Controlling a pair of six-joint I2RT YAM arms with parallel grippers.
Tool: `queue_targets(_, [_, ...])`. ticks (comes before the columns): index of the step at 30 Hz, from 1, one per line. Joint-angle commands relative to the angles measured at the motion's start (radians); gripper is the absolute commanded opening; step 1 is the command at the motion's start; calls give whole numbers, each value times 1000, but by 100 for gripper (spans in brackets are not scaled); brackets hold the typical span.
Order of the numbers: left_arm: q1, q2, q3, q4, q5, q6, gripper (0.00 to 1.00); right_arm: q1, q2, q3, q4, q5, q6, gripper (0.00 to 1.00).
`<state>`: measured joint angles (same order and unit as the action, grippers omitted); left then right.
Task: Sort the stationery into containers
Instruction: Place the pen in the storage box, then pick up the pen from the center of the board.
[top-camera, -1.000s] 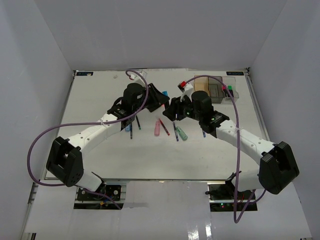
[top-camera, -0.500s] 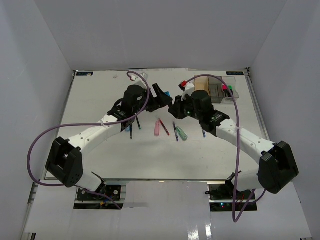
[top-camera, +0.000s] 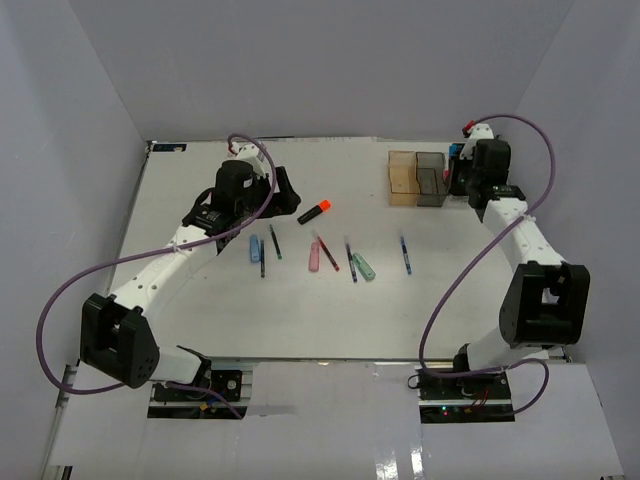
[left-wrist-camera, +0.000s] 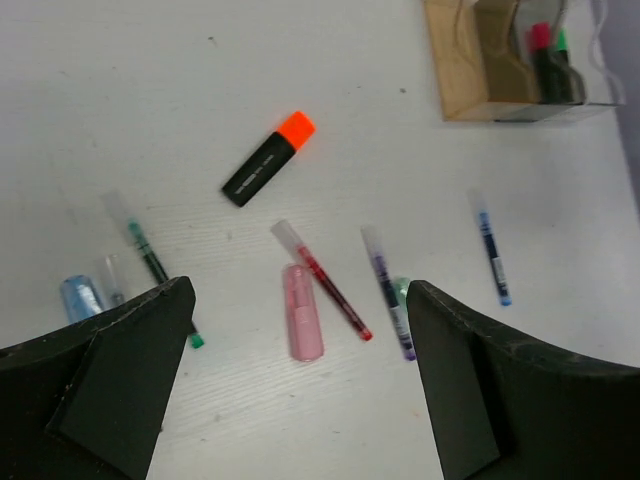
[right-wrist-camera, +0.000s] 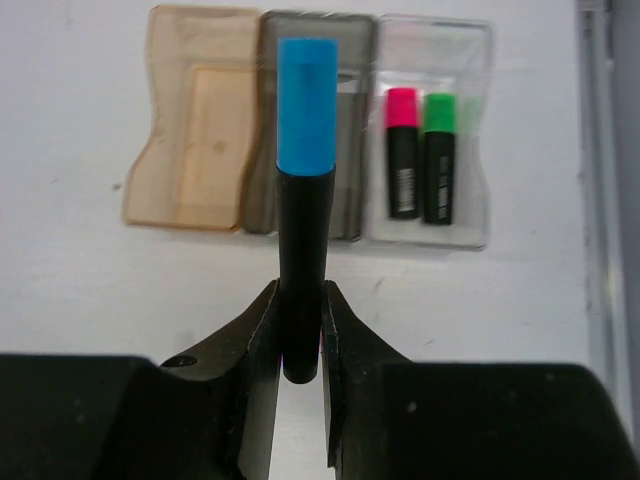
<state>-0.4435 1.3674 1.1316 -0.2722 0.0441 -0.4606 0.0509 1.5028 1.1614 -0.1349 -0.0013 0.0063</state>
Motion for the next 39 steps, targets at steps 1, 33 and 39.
queue_targets(1, [11,-42,-27,-91,-62,145,98,-106,101,130,-45,-40,-61,17])
queue_targets(33, [5,232,135,-65,53,316,98,-140,7,163,-102,-170,27,78])
queue_targets(39, [-41,468,357,-97,62,439,98,-137,-352,-96,27,-278,174,98])
